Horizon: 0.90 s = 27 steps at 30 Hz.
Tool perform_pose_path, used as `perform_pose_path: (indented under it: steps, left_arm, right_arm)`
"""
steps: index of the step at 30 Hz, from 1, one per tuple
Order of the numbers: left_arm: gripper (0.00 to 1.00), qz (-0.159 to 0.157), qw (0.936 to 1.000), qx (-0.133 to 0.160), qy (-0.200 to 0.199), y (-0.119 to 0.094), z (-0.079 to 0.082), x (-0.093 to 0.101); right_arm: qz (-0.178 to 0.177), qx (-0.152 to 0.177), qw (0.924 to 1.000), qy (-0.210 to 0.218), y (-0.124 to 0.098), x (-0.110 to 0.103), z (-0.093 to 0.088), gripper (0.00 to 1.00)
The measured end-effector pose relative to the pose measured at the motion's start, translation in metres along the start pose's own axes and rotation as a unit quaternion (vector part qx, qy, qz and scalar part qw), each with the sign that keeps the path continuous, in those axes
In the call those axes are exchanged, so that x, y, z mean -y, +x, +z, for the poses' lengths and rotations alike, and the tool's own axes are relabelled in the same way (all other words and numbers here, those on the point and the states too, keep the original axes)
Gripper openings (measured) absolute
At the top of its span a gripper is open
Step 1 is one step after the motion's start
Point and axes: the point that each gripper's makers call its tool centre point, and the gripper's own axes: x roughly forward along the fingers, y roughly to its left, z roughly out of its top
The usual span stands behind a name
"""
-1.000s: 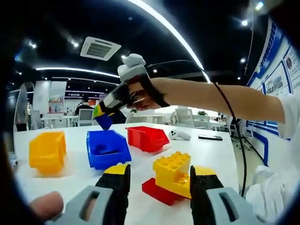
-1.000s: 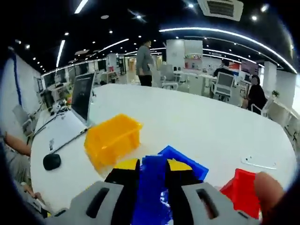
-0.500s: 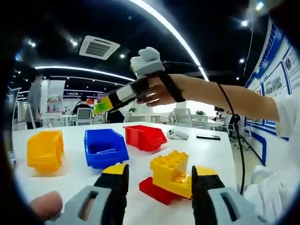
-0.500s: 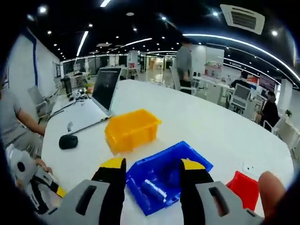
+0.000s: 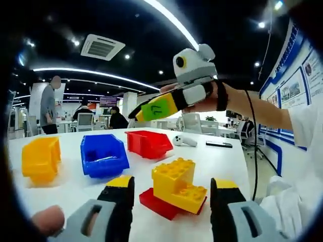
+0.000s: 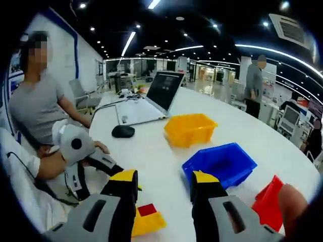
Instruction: Take apart the toy blocks one by one and place each separated block into its matching bin, sorting the blocks by their type until all the connected pieces are disassembled and separated into the correct bins
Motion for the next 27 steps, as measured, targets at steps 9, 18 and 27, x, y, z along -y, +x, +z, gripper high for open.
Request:
perform_pose_path:
  steps: [9, 18, 27]
  left_arm:
    - [0.61, -0.01, 0.9999, -0.002, -0.003, 0.002, -0.002, 0.004]
    - [0.61, -0.012, 0.9999, -0.011, -0.004, 0.006, -0.011, 0.005]
    - [0.6, -0.027, 0.9991, -0.02, -0.027, 0.011, -0.023, 0.008]
  right_arm:
    - [0.051, 0.013, 0.9981, -0.033, -0.008, -0.021, -0.032, 0.42]
    - [0.071, 0.003, 0.9967, -0.039, -0.006, -0.03, -0.07, 0.39]
    - [0.075, 0.016, 0.9959, -0.047, 0.002, -0.036, -0.072, 0.33]
